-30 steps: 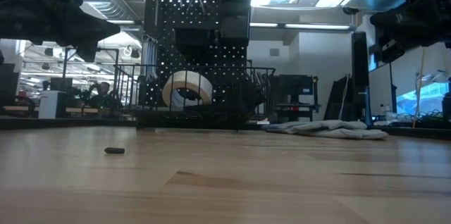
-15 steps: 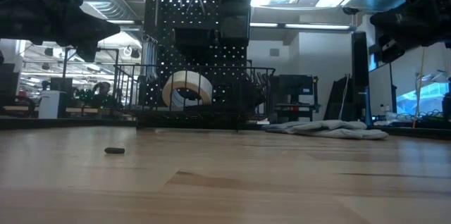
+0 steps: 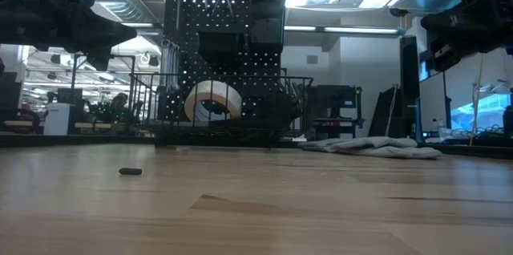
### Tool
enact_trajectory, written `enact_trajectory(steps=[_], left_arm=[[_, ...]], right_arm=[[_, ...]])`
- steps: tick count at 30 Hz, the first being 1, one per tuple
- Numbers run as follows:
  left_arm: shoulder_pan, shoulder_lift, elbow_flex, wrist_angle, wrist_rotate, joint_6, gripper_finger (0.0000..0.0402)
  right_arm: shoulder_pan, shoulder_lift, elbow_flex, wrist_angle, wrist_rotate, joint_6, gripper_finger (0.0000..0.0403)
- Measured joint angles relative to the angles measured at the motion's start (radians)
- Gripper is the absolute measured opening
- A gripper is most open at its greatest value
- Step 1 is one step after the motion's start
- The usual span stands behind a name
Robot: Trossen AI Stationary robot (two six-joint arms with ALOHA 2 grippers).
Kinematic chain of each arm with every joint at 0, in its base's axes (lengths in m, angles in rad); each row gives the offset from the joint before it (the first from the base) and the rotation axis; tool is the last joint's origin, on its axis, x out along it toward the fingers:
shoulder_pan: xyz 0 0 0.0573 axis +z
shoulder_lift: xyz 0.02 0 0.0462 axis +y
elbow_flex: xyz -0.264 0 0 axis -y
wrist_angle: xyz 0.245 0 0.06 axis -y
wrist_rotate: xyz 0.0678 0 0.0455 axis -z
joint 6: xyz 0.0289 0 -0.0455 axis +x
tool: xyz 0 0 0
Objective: Hang tools onto peg board
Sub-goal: Return to Home Position
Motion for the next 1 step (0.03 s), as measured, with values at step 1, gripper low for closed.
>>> enact_trajectory(steps=[1], left_arm=[[0.000, 0.000, 0.000, 0.000, 0.000, 0.000, 0.0004]], right_arm=[[0.000, 0.000, 0.000, 0.000, 0.000, 0.000, 0.0012]])
